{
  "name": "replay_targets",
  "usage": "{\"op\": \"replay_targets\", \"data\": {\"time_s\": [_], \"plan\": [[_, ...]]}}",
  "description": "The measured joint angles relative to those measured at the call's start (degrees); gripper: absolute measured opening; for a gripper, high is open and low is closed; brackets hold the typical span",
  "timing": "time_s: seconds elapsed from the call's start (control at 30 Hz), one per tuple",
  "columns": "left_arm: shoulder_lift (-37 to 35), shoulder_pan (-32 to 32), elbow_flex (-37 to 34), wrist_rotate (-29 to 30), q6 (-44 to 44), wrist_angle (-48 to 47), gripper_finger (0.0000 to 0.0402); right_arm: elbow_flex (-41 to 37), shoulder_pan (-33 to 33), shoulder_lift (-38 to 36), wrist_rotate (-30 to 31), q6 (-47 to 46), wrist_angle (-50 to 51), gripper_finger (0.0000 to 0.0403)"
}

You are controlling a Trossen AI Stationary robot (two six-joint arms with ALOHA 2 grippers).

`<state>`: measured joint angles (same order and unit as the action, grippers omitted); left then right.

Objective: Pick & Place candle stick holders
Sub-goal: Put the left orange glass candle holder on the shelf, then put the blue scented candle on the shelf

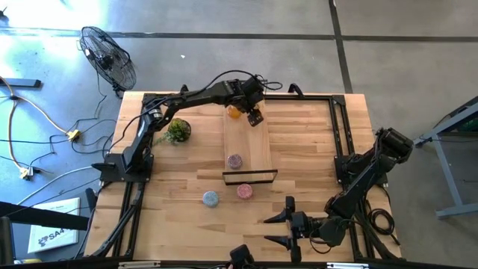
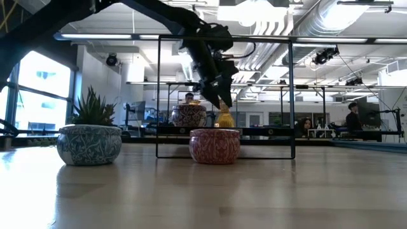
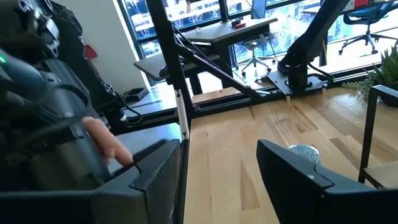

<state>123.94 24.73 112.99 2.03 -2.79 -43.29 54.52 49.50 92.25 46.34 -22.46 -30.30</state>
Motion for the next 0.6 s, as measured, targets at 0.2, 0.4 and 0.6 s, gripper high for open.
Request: {"op": "replay_targets", "data": {"time_s": [0.2, 0.4, 0.6], "plan": [[-0.1, 0.0, 6.8, 0.0, 1.1, -6.2, 0.0253, 0.0, 0.0, 0.0, 0.0, -0.2, 0.0, 0.0208], [-0.1, 0.0, 16.6, -0.1, 1.5, -17.0, 0.0254, 0.0, 0.0, 0.0, -0.2, -0.9, 0.0, 0.0209], [-3.0, 0.0, 20.4, -6.7, 4.3, -26.7, 0.0254, 0.0, 0.1, 0.0, -2.4, -0.1, 0.0, 0.0209]]}}
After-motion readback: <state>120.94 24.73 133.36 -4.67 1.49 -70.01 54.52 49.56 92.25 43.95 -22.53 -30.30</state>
